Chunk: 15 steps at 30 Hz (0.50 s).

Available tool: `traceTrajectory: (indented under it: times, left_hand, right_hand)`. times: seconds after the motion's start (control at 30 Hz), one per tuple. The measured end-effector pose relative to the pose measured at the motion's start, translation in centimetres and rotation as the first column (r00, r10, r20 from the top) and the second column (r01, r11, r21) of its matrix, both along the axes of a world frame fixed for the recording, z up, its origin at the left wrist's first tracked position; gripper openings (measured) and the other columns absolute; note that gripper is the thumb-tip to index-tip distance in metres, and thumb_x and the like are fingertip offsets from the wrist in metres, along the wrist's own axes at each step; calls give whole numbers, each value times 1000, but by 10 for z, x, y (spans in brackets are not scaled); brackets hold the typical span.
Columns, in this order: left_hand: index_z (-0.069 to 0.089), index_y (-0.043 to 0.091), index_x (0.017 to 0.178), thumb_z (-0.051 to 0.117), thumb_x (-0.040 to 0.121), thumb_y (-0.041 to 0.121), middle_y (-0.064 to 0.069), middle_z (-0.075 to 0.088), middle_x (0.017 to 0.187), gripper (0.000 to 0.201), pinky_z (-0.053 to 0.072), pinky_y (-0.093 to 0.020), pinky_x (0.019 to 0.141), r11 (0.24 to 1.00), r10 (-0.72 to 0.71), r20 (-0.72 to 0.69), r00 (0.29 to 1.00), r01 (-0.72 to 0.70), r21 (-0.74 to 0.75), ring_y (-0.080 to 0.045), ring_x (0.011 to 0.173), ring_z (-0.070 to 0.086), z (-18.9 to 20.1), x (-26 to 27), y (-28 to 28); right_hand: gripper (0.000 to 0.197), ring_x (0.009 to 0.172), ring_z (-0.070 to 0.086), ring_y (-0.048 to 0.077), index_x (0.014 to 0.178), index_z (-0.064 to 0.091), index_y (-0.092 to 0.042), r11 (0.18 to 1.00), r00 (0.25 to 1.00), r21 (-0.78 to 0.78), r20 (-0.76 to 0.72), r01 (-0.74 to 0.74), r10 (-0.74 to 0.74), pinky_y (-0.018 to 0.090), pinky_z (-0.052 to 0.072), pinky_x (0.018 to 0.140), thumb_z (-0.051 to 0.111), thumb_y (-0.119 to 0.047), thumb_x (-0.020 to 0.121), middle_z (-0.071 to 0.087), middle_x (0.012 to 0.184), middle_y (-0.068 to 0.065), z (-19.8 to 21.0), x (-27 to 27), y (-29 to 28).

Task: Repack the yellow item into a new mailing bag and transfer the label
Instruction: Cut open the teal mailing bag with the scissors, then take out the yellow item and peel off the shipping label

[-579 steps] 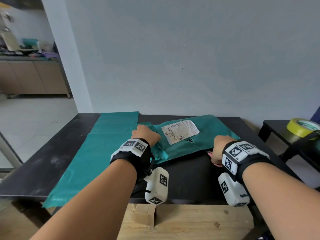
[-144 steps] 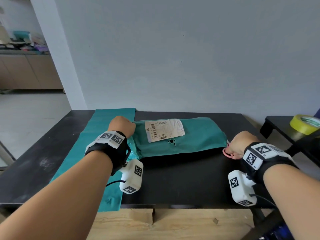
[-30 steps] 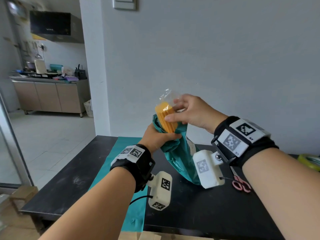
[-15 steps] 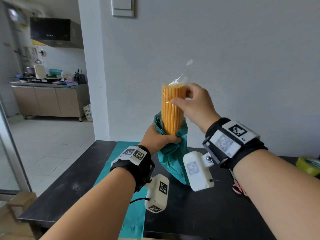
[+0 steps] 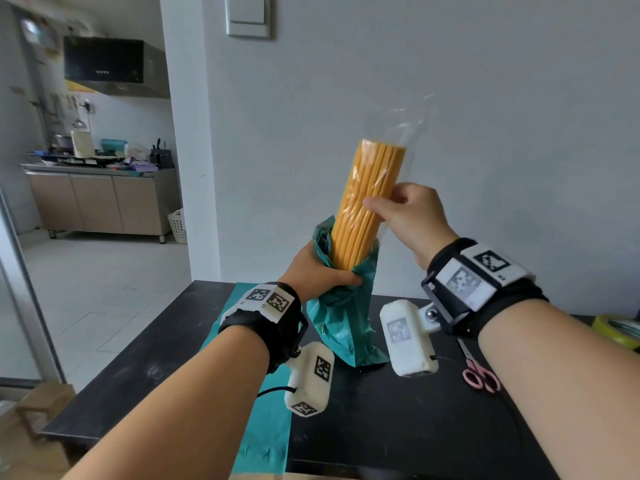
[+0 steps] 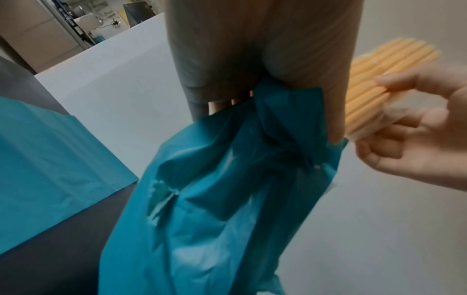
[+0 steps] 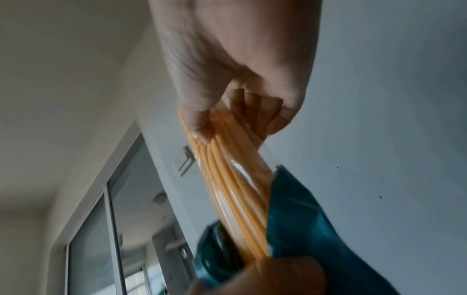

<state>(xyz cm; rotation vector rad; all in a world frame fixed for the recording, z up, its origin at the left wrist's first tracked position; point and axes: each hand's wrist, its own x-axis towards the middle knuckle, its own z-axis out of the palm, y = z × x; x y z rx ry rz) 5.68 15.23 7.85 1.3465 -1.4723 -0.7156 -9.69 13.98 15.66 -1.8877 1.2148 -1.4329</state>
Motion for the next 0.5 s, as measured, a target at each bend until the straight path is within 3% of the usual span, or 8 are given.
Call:
traceTrajectory:
  times: [0.1, 0.2, 0.27, 0.37, 0.43, 0.5]
  left_hand:
    - [54, 22, 117, 87, 61, 26, 4, 65, 106, 65, 55, -34, 88, 999, 37, -40, 999, -37, -2, -14, 97, 63, 1, -2, -2]
    - [56, 24, 113, 86, 61, 27, 7, 66, 100, 60, 55, -31, 85, 999, 46, -29, 999, -47, -24, -12, 93, 64, 3, -10, -3]
    - [57, 24, 113, 86, 63, 24, 7, 67, 99, 58, 56, -28, 82, 1000, 10, -13, 1000, -11, -19, -12, 92, 66, 4, -12, -4]
    - [57, 22, 113, 87, 62, 20, 7, 66, 100, 60, 53, -24, 79, 999, -17, 51, 999, 16, 31, -10, 91, 63, -1, -9, -4]
    - [57, 21, 113, 87, 59, 18, 4, 66, 103, 62, 54, -30, 84, 997, -12, 97, 995, 4, 74, -14, 94, 63, -8, -6, -7]
    - [59, 18, 111, 86, 58, 16, 1, 68, 103, 60, 55, -36, 87, 996, 7, 132, 991, -19, 93, -18, 96, 64, -15, -3, -10]
  right_hand:
    - [30, 92, 68, 13, 103, 69, -16, 995, 989, 29, 119, -95, 91, 36, 54, 90, 75, -33, 80, 73, 96, -2, 5, -3, 0]
    - [49, 98, 67, 14, 117, 62, -17, 989, 987, 120, -120, -91, 105, 35, 55, 89, 78, -36, 75, 70, 107, -2, -9, 5, 0]
    - [50, 98, 66, 16, 118, 61, -15, 992, 979, 121, -197, -32, 55, 35, 55, 89, 79, -31, 74, 69, 109, 0, -18, 7, -3]
    - [39, 95, 66, 14, 114, 64, -15, 994, 997, 101, -63, -39, 45, 31, 55, 84, 75, -24, 78, 69, 105, -1, -14, -3, -5]
    - [34, 93, 64, 12, 114, 63, -13, 996, 998, 83, 59, -38, 33, 24, 51, 76, 71, -21, 82, 68, 104, -1, 0, -11, -7]
    - [31, 90, 64, 14, 113, 60, -15, 997, 984, 72, 179, -23, 10, 29, 51, 77, 65, -21, 83, 67, 104, 1, 18, -17, -12]
